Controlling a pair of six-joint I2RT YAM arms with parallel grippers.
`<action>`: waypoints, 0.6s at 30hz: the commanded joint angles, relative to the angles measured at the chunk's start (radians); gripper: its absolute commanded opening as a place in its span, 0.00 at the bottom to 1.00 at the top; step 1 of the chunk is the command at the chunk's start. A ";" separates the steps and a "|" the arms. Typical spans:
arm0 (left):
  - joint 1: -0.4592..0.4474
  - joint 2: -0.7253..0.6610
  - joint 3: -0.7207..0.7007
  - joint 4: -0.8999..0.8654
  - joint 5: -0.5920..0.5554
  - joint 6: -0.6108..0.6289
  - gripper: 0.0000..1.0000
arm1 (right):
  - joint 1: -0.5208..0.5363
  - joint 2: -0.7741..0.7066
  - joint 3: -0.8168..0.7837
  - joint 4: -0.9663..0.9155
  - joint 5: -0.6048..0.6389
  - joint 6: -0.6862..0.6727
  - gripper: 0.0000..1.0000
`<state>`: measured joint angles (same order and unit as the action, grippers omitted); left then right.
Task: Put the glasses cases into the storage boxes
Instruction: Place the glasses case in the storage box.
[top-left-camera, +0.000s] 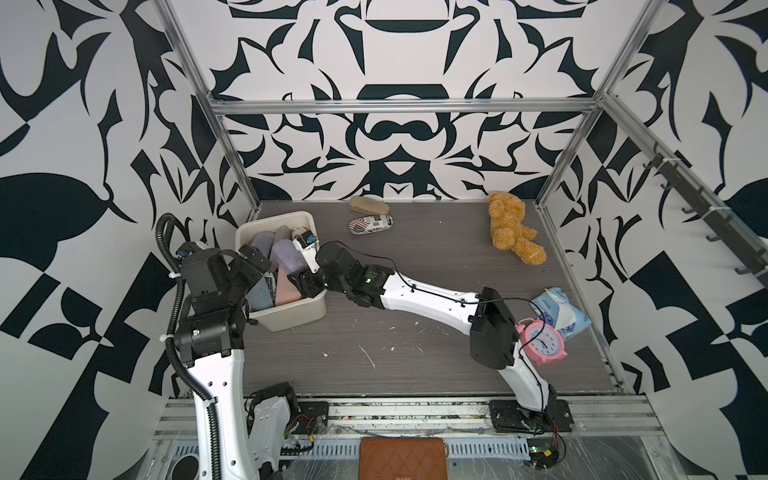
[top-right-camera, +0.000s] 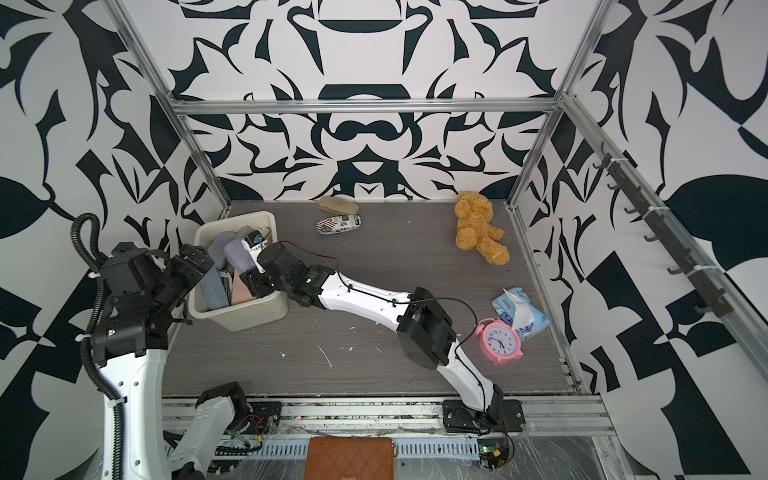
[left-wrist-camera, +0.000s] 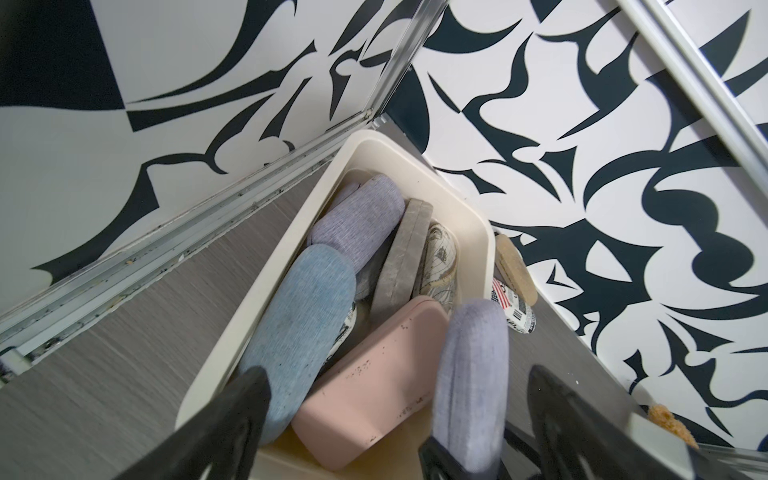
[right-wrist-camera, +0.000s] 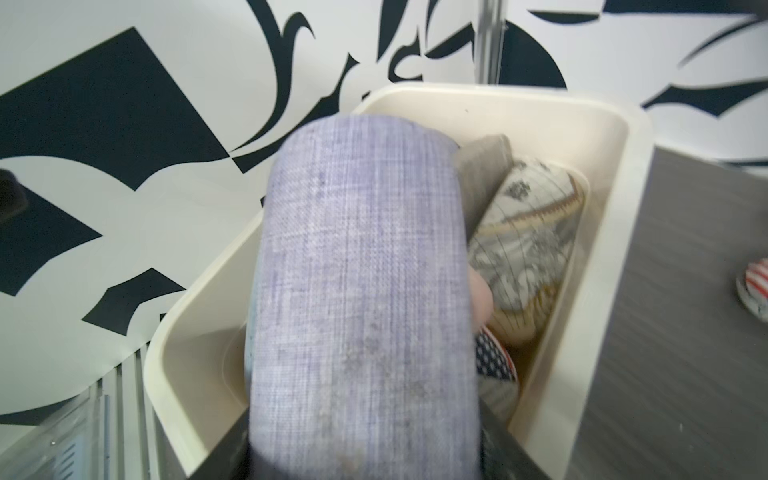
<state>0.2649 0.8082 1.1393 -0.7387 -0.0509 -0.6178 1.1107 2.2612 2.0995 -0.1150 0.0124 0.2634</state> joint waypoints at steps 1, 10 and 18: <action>0.007 0.010 0.040 -0.023 0.023 -0.015 0.99 | 0.006 0.055 0.141 -0.034 -0.050 -0.166 0.61; 0.007 0.028 0.063 -0.011 0.023 0.006 0.99 | 0.042 -0.005 -0.024 -0.006 -0.195 -0.262 0.89; 0.007 0.082 0.013 0.116 0.200 0.020 0.99 | 0.031 -0.296 -0.329 0.165 -0.084 -0.245 0.93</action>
<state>0.2684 0.8589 1.1748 -0.6937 0.0315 -0.6086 1.1637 2.0968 1.8240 -0.0689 -0.1249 0.0181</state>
